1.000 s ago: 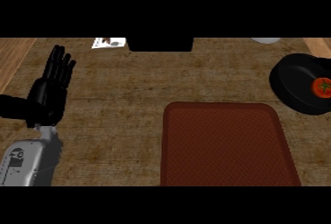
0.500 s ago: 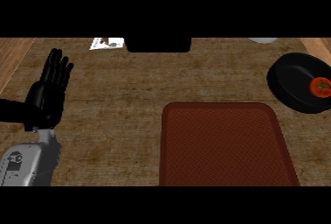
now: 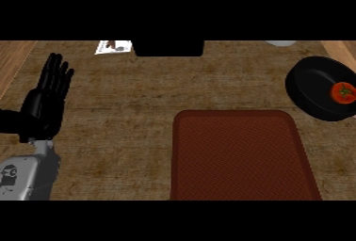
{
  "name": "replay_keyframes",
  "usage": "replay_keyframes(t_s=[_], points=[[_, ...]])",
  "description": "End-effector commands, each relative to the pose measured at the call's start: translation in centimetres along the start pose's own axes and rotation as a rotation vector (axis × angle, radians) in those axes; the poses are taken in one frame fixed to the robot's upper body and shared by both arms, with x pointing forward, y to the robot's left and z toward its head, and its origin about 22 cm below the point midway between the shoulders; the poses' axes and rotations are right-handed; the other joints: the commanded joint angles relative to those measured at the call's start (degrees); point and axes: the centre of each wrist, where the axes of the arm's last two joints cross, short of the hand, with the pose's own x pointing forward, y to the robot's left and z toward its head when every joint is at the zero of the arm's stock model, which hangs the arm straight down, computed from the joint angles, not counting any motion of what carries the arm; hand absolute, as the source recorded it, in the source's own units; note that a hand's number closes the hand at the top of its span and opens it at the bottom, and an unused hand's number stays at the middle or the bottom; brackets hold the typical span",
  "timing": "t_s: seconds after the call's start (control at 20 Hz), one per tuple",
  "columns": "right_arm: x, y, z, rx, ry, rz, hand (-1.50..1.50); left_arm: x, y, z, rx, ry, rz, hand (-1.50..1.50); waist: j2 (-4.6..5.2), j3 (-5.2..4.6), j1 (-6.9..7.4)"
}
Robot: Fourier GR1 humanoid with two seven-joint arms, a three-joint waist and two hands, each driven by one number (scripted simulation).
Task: Pick the tomato from the tray and place it in the pot
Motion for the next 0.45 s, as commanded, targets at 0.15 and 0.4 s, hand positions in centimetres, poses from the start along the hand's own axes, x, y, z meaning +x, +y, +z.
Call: replay_keyframes(t_s=[0.15, 0.4], points=[[-2.3, -6.4, -0.7, -0.024, -0.001, -0.03, -1.5, 1.4, 0.6, 1.1, 0.002, -0.011, 0.005, 0.0, 0.04, 0.03, 0.45], [-2.7, -11.2, 0.0, -0.012, -0.02, -0.001, -1.5, 0.1, 0.1, -1.6, 0.008, -0.005, -0.008, 0.0, 0.09, -0.02, -0.41]])
